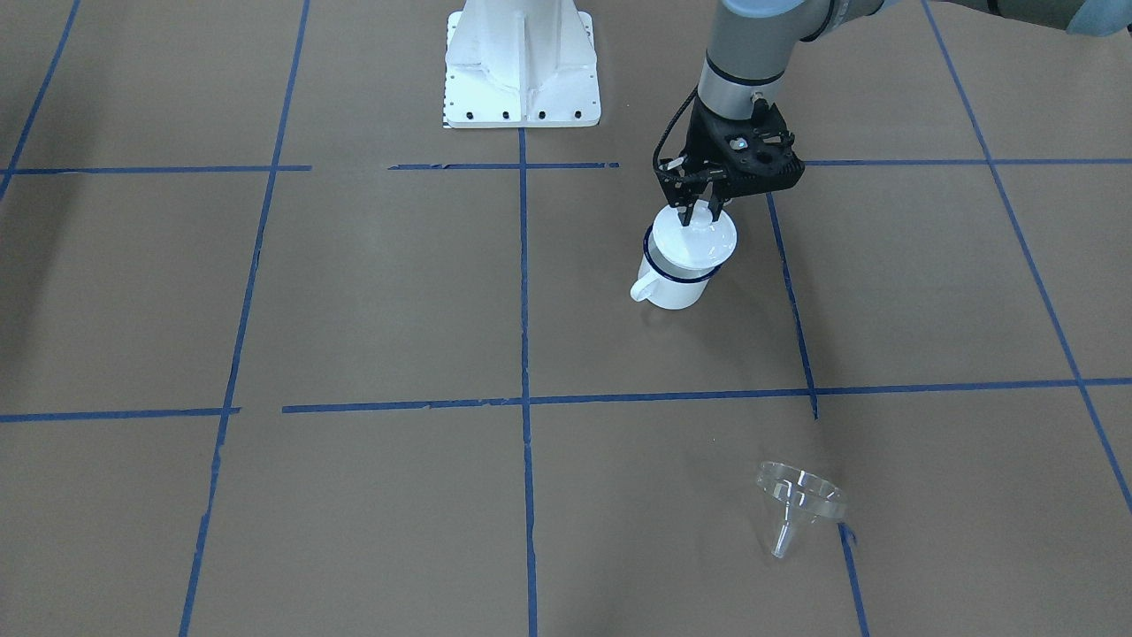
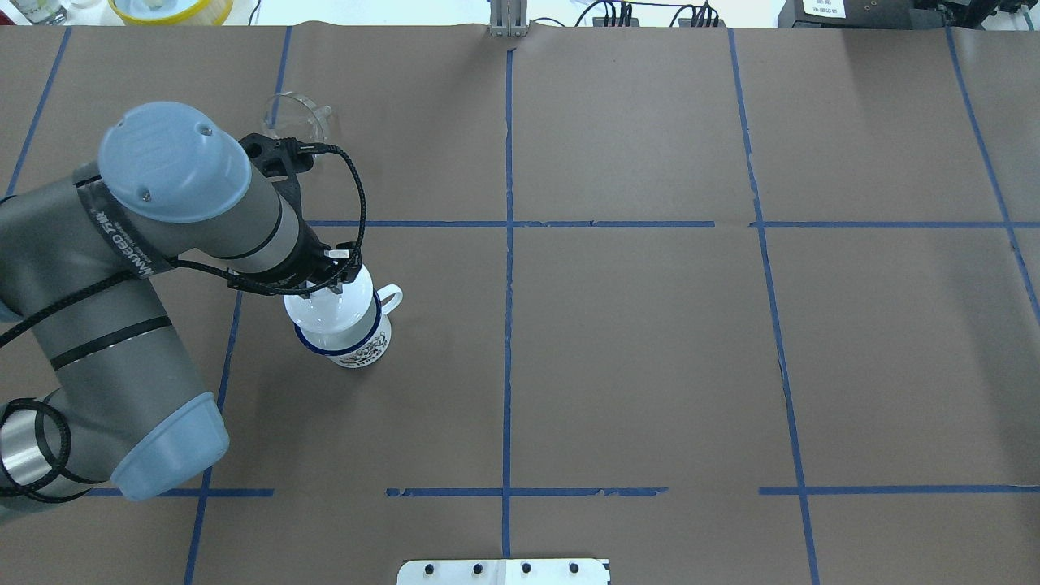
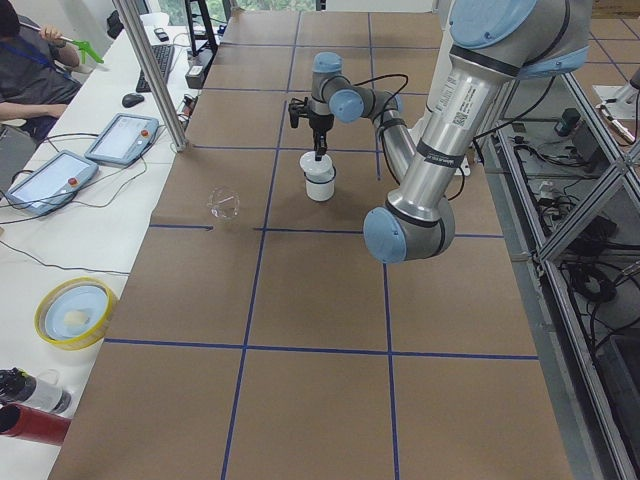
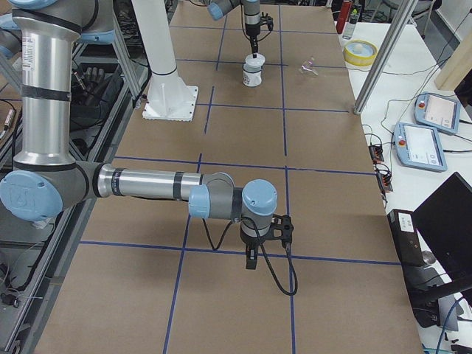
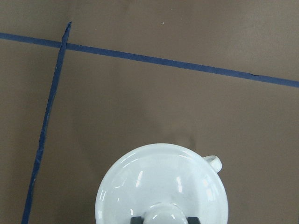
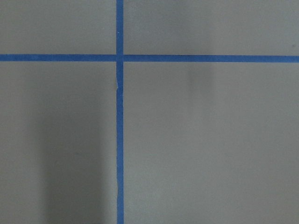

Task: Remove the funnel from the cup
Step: 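Lower the white lid onto the mug opening with the left gripper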

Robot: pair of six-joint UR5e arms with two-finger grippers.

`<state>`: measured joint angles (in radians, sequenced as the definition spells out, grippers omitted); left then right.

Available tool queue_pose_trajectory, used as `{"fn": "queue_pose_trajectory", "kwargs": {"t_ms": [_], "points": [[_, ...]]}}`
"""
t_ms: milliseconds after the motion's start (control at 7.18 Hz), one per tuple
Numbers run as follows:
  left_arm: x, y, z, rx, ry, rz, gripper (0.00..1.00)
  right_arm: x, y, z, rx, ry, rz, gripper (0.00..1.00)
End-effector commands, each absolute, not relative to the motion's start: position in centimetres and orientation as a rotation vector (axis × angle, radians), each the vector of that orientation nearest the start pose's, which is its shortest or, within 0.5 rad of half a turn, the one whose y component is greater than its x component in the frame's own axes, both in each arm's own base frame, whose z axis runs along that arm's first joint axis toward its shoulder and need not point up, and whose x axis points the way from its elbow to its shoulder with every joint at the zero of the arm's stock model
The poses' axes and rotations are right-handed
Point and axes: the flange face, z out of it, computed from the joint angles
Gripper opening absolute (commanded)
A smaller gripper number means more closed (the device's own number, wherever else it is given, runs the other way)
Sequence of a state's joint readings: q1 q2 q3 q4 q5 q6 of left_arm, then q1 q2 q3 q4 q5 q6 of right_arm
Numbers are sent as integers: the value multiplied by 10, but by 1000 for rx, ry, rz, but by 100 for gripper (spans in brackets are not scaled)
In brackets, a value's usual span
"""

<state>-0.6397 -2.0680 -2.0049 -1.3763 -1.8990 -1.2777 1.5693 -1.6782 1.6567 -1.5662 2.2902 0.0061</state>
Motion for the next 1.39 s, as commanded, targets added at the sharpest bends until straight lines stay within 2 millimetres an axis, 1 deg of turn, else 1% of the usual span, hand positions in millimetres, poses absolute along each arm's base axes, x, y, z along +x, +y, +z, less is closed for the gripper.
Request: {"fn": "queue_pose_trajectory", "kwargs": {"t_ms": [0, 418, 975, 1253], "points": [[407, -424, 228, 46, 794, -202, 0, 67, -445, 670, -19, -719, 10, 100], [409, -421, 233, 26, 792, -195, 0, 67, -445, 670, -19, -719, 10, 100], [412, -418, 234, 11, 794, -194, 0, 67, -445, 671, -20, -719, 11, 100], [415, -419, 238, 5, 785, -195, 0, 67, -445, 671, -20, -719, 11, 100]]}}
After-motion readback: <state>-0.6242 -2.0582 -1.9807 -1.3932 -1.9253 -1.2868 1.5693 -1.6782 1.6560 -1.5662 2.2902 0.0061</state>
